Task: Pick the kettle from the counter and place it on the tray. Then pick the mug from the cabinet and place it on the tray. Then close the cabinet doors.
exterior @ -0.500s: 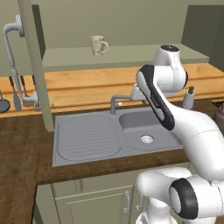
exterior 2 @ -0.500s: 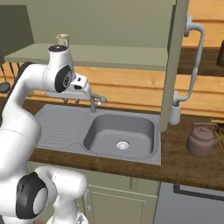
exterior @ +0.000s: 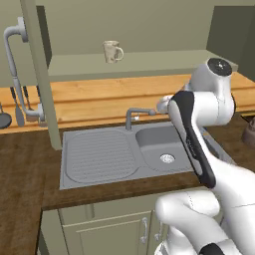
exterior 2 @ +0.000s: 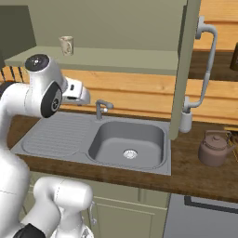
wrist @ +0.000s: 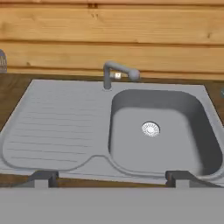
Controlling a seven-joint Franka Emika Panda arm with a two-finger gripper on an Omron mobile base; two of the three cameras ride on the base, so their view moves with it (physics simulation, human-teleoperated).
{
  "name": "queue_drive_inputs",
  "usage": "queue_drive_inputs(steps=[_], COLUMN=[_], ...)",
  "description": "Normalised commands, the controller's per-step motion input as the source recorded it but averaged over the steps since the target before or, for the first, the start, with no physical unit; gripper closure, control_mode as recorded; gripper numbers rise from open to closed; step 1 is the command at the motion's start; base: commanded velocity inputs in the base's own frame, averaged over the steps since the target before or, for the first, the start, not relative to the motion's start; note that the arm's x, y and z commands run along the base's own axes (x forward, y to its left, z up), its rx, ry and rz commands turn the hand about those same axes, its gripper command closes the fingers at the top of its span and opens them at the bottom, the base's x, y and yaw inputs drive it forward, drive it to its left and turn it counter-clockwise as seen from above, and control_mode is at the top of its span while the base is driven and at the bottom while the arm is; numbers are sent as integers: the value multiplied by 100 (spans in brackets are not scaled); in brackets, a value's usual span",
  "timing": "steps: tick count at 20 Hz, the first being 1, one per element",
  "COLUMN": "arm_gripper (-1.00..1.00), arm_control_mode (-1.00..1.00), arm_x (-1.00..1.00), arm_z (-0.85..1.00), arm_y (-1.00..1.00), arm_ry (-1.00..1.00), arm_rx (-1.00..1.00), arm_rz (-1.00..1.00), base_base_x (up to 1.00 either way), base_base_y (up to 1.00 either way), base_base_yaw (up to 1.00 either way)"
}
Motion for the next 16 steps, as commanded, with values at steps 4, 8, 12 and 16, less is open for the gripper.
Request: queue_drive_inputs(steps=[4,8,12,16], arm_gripper=[-100,-100,-100,-100], arm_control_mode=[-100,-100,-100,-100], arm_x=[-59,-10,0,-1], arm_z=[62,79,41,0], arm_y=[0,-1,1,0], arm_ry=[-70,-47,-30,-6], arm_rx=[3,20,6,0], arm_rz=[5,18,7,0], base_base_x=[0,0,0,0], base_base_y=[0,0,0,0], base_base_yaw=[0,0,0,0])
